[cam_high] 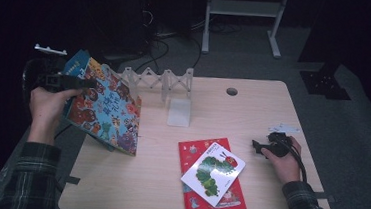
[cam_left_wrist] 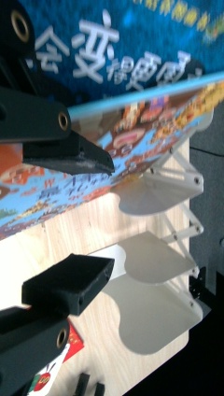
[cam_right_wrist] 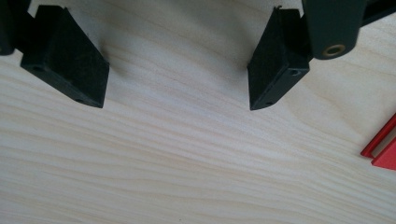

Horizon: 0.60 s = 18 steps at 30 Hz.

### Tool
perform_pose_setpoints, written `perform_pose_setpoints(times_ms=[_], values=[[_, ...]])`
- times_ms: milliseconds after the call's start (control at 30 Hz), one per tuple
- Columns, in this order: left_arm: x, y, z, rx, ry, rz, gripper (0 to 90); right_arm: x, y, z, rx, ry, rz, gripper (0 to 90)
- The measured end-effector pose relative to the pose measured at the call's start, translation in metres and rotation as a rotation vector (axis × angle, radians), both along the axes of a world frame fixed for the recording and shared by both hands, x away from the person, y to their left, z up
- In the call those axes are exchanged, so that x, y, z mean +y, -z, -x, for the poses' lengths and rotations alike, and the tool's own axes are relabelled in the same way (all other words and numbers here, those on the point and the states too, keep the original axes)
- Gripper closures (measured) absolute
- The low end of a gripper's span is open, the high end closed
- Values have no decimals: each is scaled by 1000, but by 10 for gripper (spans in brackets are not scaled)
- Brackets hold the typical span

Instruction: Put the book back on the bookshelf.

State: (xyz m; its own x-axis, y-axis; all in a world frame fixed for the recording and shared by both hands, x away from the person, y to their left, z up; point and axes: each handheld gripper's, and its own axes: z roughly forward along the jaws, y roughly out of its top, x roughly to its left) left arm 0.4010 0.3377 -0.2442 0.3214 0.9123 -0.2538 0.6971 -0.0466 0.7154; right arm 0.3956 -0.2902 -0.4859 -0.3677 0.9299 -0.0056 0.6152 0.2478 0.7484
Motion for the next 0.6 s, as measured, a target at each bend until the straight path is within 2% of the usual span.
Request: perform_pose_setpoints(times_ms=[233, 400, 600], values=[[-27, 3, 10, -35, 68, 7, 329, -1, 0, 0, 16, 4, -16, 180], [-50, 10, 14, -46, 120, -11, 233, -1, 0, -1, 20, -3, -13, 156], [-70, 22, 19, -63, 171, 1, 150, 0, 1, -1, 26, -7, -11, 132]])
